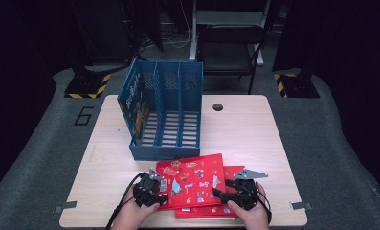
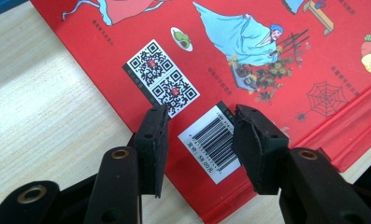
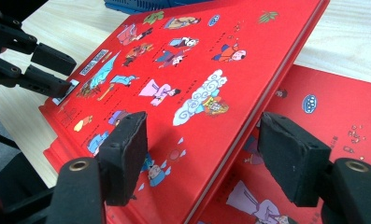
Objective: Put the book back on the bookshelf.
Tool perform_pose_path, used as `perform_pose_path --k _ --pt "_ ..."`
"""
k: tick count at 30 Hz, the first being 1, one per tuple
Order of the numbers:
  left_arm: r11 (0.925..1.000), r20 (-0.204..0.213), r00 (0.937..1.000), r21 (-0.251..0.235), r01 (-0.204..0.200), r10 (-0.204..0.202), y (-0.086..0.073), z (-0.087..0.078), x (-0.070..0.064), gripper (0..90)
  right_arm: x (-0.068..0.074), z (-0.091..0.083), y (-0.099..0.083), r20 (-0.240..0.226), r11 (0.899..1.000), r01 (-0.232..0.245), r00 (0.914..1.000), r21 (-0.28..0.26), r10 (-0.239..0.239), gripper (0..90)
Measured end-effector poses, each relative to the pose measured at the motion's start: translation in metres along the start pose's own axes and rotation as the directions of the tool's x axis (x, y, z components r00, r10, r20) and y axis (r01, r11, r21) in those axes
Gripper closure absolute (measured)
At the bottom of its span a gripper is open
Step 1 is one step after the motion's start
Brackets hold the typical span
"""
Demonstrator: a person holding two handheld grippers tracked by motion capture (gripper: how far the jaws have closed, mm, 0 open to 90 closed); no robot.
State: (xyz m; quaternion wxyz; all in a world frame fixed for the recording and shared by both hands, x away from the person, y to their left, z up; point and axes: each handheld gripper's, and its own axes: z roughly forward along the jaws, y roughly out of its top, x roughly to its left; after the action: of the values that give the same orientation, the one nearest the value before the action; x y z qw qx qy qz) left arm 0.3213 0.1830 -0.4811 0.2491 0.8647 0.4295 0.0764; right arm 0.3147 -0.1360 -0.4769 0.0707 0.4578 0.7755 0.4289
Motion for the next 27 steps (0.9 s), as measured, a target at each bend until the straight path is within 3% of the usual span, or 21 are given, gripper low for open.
perform_pose_path --k 5,8,12,20,27 --pt "1.0 -0.009 0.9999 0.004 -0.007 0.007 0.001 0.0 -0.001 55.6 -0.003 0.003 0.0 -0.003 1.0 -0.014 0.9999 -0.001 0.014 30.8" --pt "1.0 -0.009 1.0 0.001 -0.004 0.004 0.0 0.0 -0.001 55.6 -0.002 0.005 -0.001 -0.019 0.999 -0.05 0.9986 0.019 0.05 26.4" --pt "1.0 -0.009 0.9999 0.002 -0.007 0.007 0.0 0.0 -0.001 55.6 -0.005 0.008 -0.002 -0.043 0.999 -0.047 0.9979 0.028 0.048 23.1" --pt "1.0 -0.015 0.9999 -0.006 -0.007 0.007 -0.001 0.0 -0.002 55.5 -0.006 0.013 -0.003 -0.084 0.995 -0.084 0.9925 0.049 0.088 22.4" --pt "0.9999 -0.02 0.9998 -0.007 -0.01 0.01 -0.001 0.0 -0.002 55.2 -0.002 0.02 -0.004 -0.12 0.996 -0.063 0.9903 0.061 0.07 22.2"
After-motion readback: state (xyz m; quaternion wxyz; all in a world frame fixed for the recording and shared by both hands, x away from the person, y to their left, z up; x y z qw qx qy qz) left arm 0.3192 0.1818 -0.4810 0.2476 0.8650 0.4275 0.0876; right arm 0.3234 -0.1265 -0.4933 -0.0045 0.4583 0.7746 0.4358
